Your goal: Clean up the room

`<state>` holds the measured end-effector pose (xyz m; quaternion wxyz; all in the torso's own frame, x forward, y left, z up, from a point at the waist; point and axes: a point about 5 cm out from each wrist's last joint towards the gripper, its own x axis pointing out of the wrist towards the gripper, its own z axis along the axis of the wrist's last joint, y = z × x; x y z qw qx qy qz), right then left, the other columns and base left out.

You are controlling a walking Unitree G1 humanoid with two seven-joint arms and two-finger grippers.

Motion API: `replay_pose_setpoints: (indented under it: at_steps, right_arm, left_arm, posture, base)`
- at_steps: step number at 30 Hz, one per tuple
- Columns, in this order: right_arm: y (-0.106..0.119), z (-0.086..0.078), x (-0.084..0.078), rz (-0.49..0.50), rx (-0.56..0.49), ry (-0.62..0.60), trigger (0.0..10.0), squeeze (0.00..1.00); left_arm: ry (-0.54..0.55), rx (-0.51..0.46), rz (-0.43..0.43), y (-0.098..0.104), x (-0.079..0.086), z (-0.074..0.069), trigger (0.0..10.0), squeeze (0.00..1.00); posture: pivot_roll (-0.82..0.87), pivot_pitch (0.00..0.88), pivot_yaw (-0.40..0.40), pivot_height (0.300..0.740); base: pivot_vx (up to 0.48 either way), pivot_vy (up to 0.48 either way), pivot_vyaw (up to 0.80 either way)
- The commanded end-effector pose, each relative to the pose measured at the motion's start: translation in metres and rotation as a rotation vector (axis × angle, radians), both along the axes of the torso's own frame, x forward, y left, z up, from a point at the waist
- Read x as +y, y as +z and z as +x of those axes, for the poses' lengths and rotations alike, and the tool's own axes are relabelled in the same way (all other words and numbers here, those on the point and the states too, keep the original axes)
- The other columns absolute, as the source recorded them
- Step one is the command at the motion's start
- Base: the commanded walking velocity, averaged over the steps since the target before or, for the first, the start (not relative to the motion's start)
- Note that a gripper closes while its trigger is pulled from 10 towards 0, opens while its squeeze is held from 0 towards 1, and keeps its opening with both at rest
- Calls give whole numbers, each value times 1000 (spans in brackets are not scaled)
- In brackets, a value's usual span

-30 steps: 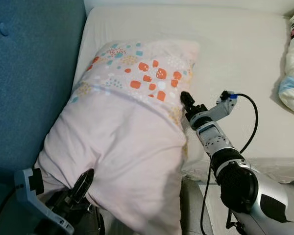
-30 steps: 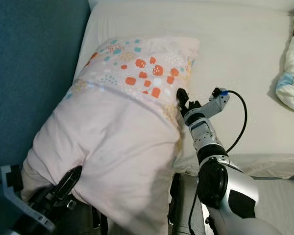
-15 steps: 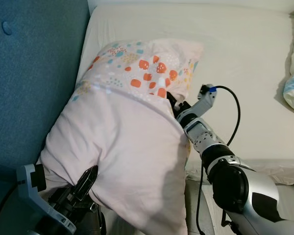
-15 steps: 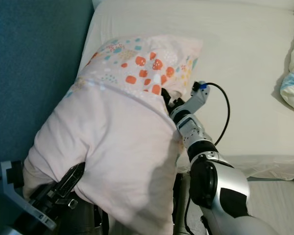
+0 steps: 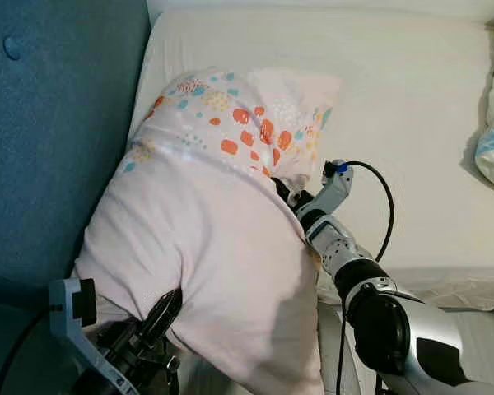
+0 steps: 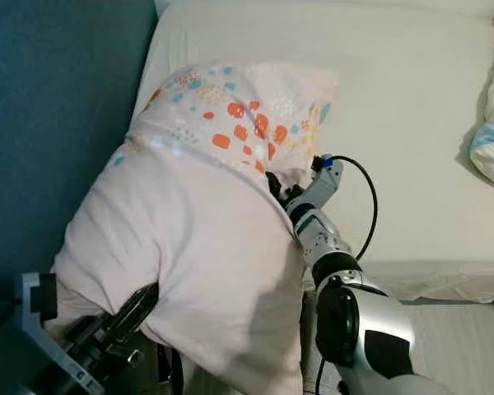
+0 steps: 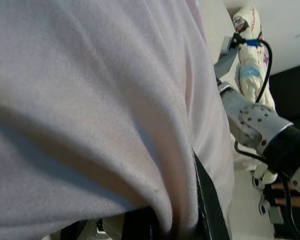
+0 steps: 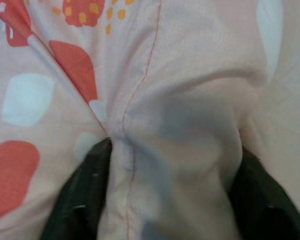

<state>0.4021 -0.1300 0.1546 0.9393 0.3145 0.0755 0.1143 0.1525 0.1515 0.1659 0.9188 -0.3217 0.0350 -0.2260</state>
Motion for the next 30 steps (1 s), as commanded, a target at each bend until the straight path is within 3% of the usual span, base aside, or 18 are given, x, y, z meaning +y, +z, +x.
replay_pose_setpoints:
  at_steps: [1,14,17,21,25,26,30]
  right_arm:
    - [-21,-7,-2,0,91,-15,0,0]
    - [-14,-4,-10,-26,76,-63,0,0]
    - [-9,-2,-12,-27,66,-83,0,0]
    - [1,2,-8,-37,39,-69,0,0]
    - [34,11,10,-23,-72,16,0,0]
    - [34,11,10,-23,-72,16,0,0]
    - [85,17,40,76,-261,161,0,0]
  left_arm:
    - [-76,-7,12,2,-9,-7,0,0]
    - [-59,-11,64,-1,-4,-3,0,0]
    - [-49,-43,130,-1,2,8,0,0]
    - [-42,-89,154,3,6,20,0,0]
    - [-49,-193,145,24,5,33,0,0]
    - [-49,-193,145,24,5,33,0,0]
    - [-160,-274,166,40,-16,24,0,0]
  posture:
    - [309,398,-51,570]
    - [306,404,-54,570]
    - [300,407,-59,570]
    - [285,409,-61,570]
    - [274,405,-65,570]
    - [274,405,-65,570]
    - [266,406,-70,570]
  base:
    - [0,0,0]
    - [0,0,0]
    - [0,0,0]
    - [0,0,0]
    - [0,0,0]
    - [0,0,0]
    - [0,0,0]
